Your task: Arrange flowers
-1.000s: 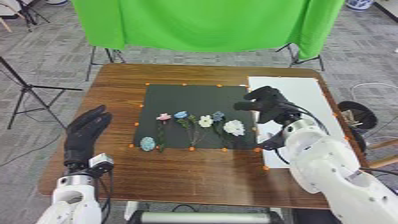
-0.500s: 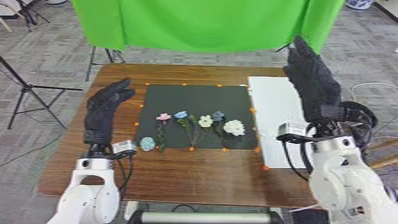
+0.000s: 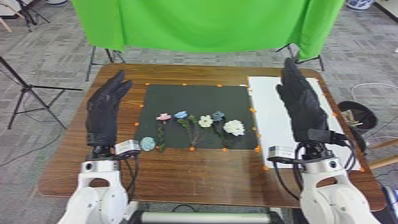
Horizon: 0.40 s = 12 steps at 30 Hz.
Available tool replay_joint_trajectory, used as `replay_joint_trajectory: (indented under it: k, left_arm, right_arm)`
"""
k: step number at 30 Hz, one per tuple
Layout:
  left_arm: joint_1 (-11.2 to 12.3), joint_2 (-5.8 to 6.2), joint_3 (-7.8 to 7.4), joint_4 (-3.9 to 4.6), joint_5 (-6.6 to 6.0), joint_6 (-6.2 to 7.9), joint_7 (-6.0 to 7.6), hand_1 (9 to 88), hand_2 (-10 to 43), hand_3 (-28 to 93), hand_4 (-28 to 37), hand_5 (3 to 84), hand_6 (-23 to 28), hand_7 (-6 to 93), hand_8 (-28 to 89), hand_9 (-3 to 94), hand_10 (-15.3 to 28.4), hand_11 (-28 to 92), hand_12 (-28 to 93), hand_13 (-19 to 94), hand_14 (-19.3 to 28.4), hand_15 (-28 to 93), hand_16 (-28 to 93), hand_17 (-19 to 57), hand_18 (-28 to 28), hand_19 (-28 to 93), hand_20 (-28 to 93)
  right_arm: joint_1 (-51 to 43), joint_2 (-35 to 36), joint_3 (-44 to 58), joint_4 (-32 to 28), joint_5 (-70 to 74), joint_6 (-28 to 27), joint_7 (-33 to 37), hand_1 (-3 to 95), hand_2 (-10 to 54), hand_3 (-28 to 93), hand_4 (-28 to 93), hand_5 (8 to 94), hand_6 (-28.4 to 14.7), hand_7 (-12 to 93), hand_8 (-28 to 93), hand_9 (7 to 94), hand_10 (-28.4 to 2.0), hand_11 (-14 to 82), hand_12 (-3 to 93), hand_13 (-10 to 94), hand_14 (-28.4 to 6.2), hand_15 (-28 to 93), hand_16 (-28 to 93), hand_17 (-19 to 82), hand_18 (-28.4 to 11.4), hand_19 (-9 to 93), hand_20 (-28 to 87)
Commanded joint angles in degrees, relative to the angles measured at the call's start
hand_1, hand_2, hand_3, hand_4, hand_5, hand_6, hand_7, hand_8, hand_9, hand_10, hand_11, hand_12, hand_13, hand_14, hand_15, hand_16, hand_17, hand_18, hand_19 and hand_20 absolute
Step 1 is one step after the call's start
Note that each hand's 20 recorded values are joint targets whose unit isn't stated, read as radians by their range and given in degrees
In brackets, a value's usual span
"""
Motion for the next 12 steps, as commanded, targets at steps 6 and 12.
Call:
replay_joint_trajectory:
  k: [6,12]
  left_arm:
    - [1.1,-1.1,-1.41,-0.58,-1.49,-1.51,0.06,18.9,-4.5,74,-28.3,45.3,3.0,8.9,-7,44.6,13.4,15,10,33,13.2,11,-2,8.2,7.0,2,14]
    - [1.65,-1.08,-1.77,-0.68,-1.39,-1.98,-0.67,19.5,-4.4,74,-28.3,45.7,3.0,9.2,-7,44.7,13.4,15,10,34,13.5,11,-2,8.4,7.3,2,14]
  right_arm:
    - [-0.64,-0.66,0.1,-0.3,-1.23,-1.12,-0.46,-2.6,-4.7,67,-28,27.0,0.5,4,-7,20.5,-8.9,-3.3,8.2,13,-10.7,-16,27,3,-11.9,4,16]
    - [-1.41,-0.94,-0.68,-0.63,-1.14,-0.27,0.3,-2.6,-3.8,67,-28,29.0,0.6,4,-7,22.0,-9.1,-2.4,7.8,15,-10.9,-13,25,6,-12.3,2,18]
